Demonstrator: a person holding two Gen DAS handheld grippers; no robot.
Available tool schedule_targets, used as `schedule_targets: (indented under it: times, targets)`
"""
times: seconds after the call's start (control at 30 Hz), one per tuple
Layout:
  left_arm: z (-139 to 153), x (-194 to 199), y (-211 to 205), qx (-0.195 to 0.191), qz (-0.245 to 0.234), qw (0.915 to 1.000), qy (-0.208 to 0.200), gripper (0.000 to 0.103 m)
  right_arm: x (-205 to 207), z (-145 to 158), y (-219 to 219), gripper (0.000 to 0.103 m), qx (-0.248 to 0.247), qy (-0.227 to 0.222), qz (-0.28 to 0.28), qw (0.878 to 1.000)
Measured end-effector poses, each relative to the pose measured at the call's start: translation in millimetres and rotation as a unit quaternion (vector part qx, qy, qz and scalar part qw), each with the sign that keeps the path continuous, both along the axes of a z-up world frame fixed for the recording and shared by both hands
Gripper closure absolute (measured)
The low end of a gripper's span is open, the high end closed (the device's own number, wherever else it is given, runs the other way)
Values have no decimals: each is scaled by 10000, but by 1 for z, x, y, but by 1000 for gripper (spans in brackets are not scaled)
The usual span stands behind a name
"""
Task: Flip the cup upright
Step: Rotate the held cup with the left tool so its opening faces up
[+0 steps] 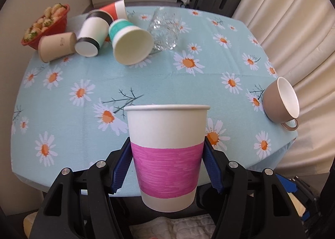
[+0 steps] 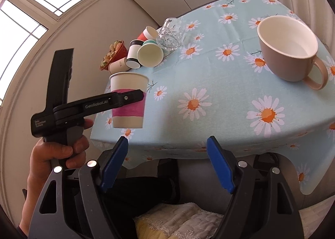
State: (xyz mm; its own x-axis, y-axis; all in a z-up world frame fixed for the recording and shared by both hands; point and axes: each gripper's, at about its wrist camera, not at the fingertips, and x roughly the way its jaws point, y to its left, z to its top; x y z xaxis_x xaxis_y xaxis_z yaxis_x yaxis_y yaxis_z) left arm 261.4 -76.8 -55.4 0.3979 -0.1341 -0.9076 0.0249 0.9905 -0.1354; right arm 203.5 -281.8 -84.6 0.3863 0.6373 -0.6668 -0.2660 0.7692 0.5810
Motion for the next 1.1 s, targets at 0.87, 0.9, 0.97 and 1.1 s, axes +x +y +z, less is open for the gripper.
schedule_targets:
  times: [0.87, 0.9, 0.97, 1.1]
  targets:
    - [18, -87, -18, 333, 294, 9515, -3045, 40, -6, 9, -18, 26, 159, -260, -96, 9995]
    - [16, -87, -20, 365, 302, 9481, -3145, 40, -5, 8, -20, 26, 189, -234, -115, 9995]
    - [13, -86, -21, 383, 339, 9442, -3254, 40, -6, 10, -22, 26, 52, -315, -221, 9992]
    - [1, -82, -24, 514, 424, 9368, -3433, 40, -5, 10, -25, 26, 39, -329, -228, 9992]
